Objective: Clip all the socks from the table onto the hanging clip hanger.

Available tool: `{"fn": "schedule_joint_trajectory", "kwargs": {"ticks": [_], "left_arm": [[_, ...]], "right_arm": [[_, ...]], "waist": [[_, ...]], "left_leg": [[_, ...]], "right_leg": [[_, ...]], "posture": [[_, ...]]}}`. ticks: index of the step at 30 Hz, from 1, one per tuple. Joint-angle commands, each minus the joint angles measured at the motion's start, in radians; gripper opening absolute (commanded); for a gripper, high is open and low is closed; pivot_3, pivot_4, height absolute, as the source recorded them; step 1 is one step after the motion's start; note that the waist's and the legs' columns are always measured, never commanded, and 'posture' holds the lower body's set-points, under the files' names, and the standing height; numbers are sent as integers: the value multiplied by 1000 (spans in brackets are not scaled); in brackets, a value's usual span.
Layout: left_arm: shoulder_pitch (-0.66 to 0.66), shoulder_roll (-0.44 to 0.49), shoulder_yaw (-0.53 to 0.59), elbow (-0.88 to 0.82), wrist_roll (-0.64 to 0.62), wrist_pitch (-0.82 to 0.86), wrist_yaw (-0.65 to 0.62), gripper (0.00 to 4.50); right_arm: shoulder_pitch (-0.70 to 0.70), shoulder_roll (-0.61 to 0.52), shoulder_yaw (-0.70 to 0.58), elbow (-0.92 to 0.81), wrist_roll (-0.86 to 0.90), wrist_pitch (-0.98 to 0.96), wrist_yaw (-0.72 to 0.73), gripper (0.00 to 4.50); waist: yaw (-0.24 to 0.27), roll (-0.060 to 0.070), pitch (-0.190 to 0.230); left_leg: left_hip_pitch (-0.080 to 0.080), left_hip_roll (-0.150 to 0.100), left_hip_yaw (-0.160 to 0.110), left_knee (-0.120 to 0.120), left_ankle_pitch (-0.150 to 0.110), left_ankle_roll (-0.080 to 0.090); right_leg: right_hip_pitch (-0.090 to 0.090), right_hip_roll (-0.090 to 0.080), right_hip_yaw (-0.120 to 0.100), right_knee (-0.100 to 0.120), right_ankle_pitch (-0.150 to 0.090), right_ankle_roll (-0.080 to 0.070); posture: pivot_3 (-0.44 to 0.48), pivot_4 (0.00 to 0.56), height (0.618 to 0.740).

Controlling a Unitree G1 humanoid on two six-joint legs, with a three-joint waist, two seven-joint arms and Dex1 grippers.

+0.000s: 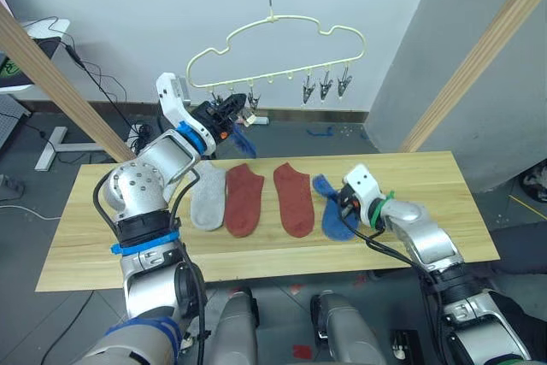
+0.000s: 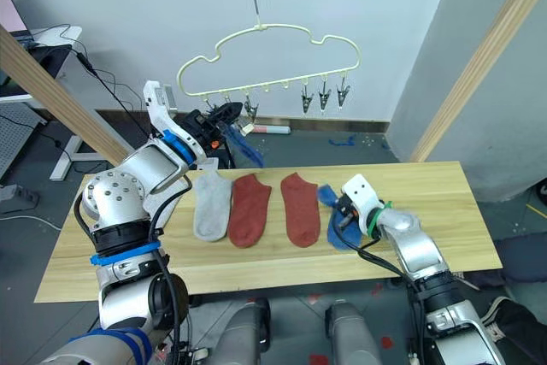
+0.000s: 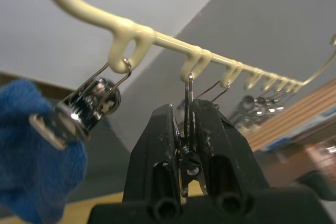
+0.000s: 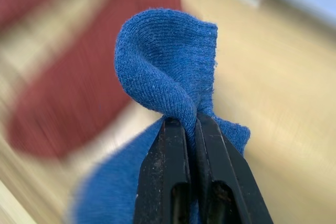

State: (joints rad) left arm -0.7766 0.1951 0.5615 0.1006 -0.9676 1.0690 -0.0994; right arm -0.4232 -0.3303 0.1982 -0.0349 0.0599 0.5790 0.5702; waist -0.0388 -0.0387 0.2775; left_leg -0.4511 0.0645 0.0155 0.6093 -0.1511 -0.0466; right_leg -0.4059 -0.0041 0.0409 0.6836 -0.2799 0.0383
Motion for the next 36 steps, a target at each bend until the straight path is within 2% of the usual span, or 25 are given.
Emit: {"fn": "schedule_joint_trajectory", "kwargs": {"ticks": [1,5,14,36], "left_arm": [[-21,-14,66,11,-123,56,91,204],[-32,-21,65,11,-179,56,144,204],[-17,-22,33,-17,-246,42,173,204],[21,17,-24,-31,-319,-5,188,204]], "right_arm": [[-35,42,8,-172,14,75,-39,46],[-101,110,50,-227,-7,115,-86,46],[-186,185,70,-217,-15,132,-150,46],[-277,236,68,-163,-8,128,-152,46]], "waist": [[3,0,0],[8,0,0],[12,0,0],[13,0,0]], "left_leg": [[0,0,-1,0,0,0],[0,-1,-1,0,1,-1],[-1,-1,-1,0,1,-1],[-1,-1,-1,-1,1,-1]], "right_leg": [[0,0,-1,0,0,0],[0,-1,-1,0,1,-1],[0,-1,-1,-1,1,-1],[0,-1,-2,-2,1,-1]], "posture": [[18,251,740],[15,250,740],[20,253,740],[33,257,740]]}}
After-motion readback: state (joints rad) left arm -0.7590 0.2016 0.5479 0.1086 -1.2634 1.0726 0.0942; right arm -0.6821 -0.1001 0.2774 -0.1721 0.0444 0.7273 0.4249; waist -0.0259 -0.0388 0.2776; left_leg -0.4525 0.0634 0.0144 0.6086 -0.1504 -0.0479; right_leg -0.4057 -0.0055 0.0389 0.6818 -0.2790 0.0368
